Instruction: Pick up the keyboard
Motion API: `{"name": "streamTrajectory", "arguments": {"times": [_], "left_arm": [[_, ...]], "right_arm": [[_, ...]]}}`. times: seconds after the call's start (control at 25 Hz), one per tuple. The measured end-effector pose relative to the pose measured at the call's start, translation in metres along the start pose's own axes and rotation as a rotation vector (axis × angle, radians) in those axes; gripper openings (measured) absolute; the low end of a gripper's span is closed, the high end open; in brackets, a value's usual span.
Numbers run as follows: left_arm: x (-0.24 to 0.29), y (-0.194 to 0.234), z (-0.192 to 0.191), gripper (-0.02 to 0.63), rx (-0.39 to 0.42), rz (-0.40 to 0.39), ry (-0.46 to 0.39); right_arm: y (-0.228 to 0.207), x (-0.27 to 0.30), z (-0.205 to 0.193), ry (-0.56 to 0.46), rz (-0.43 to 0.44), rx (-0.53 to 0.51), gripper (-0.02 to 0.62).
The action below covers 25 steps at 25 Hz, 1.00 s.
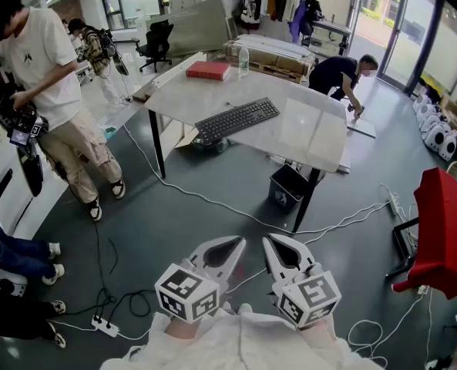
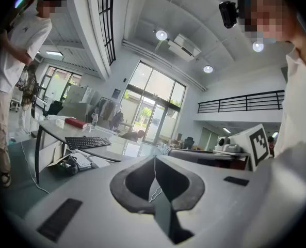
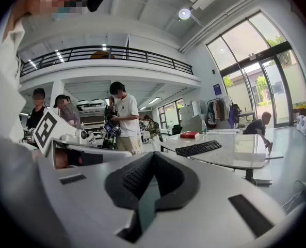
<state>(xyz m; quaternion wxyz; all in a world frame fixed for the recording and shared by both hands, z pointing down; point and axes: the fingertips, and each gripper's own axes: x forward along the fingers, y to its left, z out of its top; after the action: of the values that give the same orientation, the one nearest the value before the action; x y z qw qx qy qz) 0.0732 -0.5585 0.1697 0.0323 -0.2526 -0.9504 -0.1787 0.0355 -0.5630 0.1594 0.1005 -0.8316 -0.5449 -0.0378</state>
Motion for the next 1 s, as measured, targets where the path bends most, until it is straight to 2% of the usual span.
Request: {"name": "streamTrajectory", "arguments": {"times": [0.28, 0.6, 0.8, 1.0], "left_arm": [[0.001, 0.0, 0.006, 0.015, 0.002, -0.011, -0.008], [0.009, -0.002, 0.008, 0.015, 0.006, -0.003, -0.008], [0.021, -0.013, 0.0, 0.015, 0.058, -0.033, 0.025], [0.024, -0.013, -0.007, 0.015, 0.03, 0.023, 0.0]], "right_arm": [[-0.002, 0.002, 0.003, -0.006, -0.005, -0.009, 0.029], [-0.002, 0.003, 0.009, -0.017, 0.035, -0.026, 0.031], [-0.01, -0.004, 0.001, -0.017, 0.036, 0.001, 0.031], [-0.023, -0.016, -0.012, -0.013, 0.028, 0.046, 0.031]]}}
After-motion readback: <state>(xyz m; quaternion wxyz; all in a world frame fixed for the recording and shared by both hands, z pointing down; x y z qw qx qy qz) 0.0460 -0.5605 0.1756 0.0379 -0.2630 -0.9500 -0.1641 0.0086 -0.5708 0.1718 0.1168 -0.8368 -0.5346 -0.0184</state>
